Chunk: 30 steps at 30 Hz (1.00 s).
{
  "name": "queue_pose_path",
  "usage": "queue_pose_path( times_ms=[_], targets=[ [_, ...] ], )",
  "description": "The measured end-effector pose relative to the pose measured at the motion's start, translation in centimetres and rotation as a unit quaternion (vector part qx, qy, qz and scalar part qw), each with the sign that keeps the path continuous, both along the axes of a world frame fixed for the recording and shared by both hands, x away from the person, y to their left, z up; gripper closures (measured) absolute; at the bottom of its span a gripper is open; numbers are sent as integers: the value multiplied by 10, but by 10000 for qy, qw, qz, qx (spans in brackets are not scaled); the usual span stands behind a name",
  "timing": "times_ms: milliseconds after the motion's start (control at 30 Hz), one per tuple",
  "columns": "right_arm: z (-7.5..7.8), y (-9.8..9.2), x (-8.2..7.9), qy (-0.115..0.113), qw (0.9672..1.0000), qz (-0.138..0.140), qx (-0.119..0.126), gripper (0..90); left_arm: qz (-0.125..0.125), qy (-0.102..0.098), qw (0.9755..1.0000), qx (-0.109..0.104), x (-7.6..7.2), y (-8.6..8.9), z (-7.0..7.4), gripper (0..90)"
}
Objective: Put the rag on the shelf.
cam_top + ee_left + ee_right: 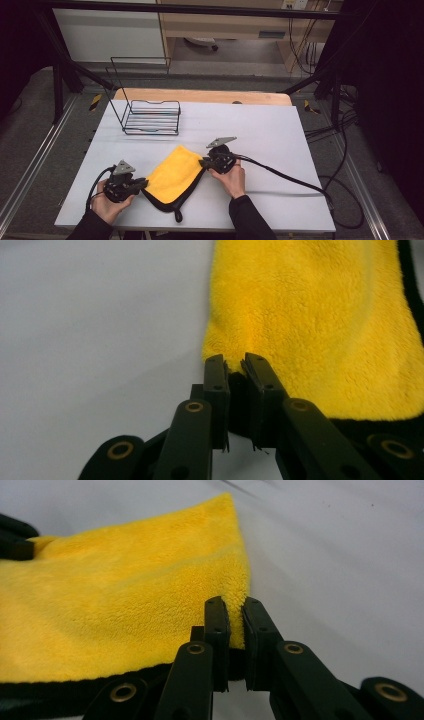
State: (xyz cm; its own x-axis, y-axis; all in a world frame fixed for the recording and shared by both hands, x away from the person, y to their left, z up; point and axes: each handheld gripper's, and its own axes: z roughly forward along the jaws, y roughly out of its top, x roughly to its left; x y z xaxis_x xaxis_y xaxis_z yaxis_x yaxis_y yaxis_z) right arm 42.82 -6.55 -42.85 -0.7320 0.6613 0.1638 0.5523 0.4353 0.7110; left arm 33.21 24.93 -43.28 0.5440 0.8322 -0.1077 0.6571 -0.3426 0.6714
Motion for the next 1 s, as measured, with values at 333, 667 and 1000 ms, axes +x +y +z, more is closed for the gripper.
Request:
queue_pose_path(
  times_ms=[333, 667, 1000],
  targets=[
    [0, -4, 0, -19, 9998, 2, -213, 605, -96, -288, 9995, -27, 15, 5, 11, 594],
    [13, -43, -22, -517, 9981, -179, 292, 259, -446, -476, 9979, -36, 73, -21, 30, 284],
    [5, -73, -42, -468, 9966, -422, 535, 143, -612, -50, 9981, 36, 126, -55, 15, 466]
  ],
)
